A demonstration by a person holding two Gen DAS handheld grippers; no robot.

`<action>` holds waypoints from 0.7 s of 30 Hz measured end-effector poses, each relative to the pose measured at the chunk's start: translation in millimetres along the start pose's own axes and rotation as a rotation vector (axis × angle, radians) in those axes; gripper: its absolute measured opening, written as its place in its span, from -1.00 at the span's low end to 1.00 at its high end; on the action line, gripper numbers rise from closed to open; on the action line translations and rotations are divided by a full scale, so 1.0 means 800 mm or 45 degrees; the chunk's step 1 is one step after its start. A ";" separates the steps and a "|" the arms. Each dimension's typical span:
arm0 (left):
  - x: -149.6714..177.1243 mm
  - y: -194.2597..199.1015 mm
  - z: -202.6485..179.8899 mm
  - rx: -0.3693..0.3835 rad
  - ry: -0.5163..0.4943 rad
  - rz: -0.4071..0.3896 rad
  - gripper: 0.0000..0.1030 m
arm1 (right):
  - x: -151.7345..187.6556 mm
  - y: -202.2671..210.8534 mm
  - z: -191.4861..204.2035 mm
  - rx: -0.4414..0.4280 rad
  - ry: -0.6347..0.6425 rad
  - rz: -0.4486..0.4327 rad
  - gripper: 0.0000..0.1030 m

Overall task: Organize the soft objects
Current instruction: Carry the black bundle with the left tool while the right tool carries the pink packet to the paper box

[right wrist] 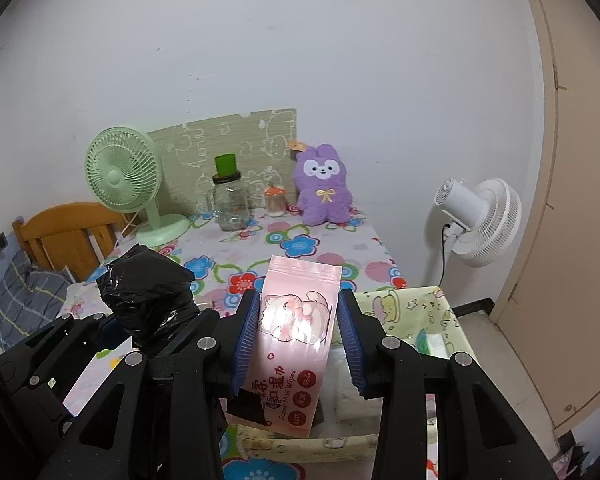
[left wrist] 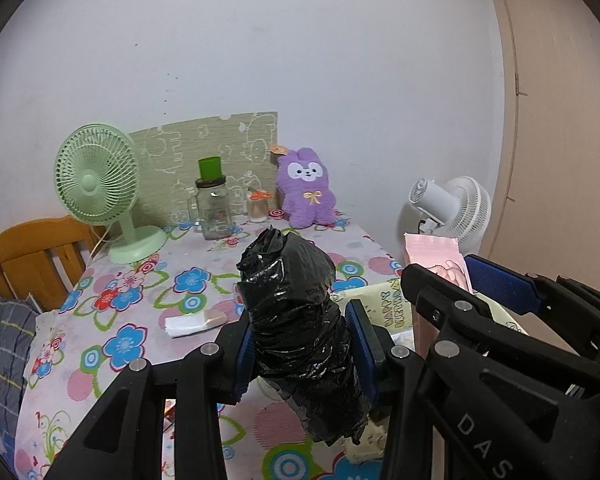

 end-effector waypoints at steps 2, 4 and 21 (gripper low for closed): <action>0.000 -0.003 -0.005 0.014 -0.003 0.001 -0.16 | 0.000 -0.002 -0.007 0.003 -0.007 0.001 -0.17; 0.000 -0.008 -0.012 0.032 -0.005 0.003 -0.16 | 0.001 -0.004 -0.013 0.008 -0.012 0.001 -0.17; 0.006 -0.044 -0.054 0.103 -0.035 0.052 -0.16 | 0.012 -0.025 -0.065 0.051 -0.062 0.026 -0.17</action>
Point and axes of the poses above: each gripper's, at about its wrist camera, not at the fingertips, and y roughly against the way its jaws point, z to its left, x to its underside, the point moved 8 cm from there along -y, roughly the way its jaws point, and after that the axes turned 3 degrees about y, right-handed, at the moved point
